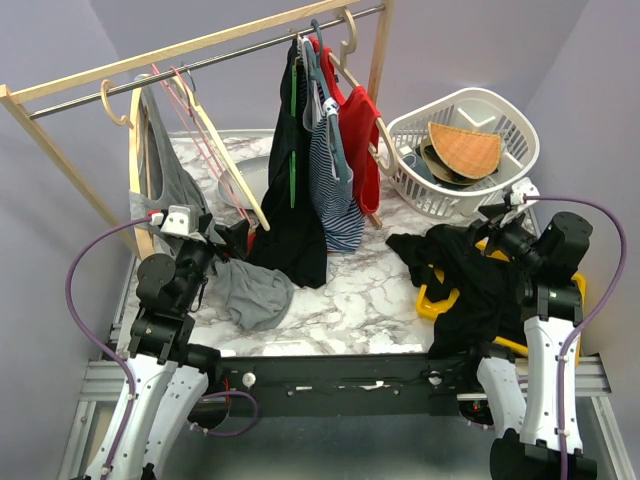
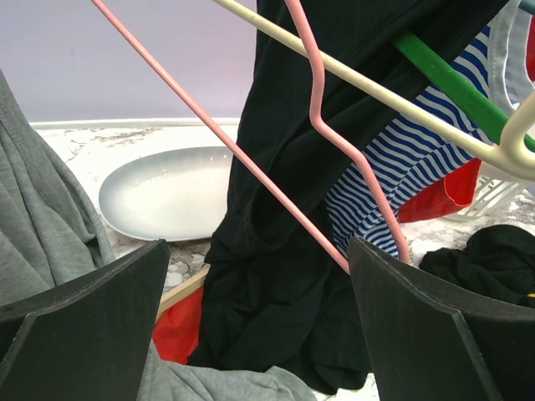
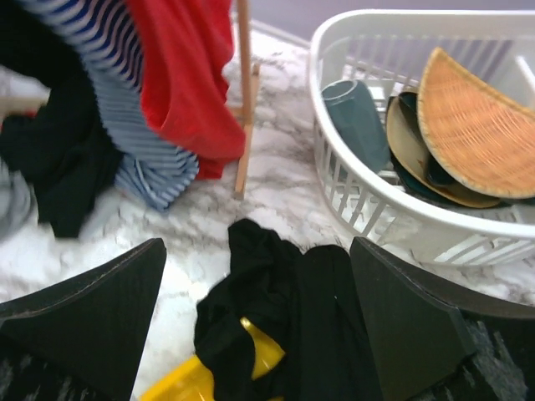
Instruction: Place the tank top on the hanger
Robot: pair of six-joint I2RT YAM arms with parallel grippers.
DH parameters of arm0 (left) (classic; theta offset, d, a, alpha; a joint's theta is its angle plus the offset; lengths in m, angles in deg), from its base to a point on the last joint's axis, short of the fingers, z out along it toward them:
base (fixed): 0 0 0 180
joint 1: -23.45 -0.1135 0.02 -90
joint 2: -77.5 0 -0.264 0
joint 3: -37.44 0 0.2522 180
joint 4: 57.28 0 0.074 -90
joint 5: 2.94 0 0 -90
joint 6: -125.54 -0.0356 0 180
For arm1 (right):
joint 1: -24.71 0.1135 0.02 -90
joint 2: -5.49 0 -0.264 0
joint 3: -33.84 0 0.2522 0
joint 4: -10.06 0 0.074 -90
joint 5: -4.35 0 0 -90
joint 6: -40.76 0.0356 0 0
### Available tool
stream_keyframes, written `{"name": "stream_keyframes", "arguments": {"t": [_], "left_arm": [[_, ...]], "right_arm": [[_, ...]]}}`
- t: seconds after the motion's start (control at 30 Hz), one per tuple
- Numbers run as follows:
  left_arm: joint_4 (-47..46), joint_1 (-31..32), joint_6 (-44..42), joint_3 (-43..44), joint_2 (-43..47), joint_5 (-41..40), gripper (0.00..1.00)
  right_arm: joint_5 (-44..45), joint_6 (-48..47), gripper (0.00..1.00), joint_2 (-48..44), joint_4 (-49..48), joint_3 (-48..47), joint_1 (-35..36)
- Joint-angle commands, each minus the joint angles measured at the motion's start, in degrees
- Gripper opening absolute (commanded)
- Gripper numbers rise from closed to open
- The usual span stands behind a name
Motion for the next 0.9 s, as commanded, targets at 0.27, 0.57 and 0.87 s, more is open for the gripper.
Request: {"name": "stream_keyframes", "arguments": {"t": [0.27, 0.57, 0.87], "left_arm": [[-0.2, 0.4, -0.7, -0.6, 3.3, 2.4, 0.99], [-0.4, 0.4, -0.6, -0.5, 4.0, 3.2, 0.99], [-0.3, 0.4, -0.6, -0.5, 4.0, 3.2, 0.99]], "right_arm": [[6.7, -19.7, 1.00, 17.7, 25.8, -11.8, -0.3], [15.4, -24.0, 0.82, 31.6, 23.1, -7.0, -0.3], [21.4, -25.6, 0.60, 42.3, 20.0, -6.3, 1.4]]}}
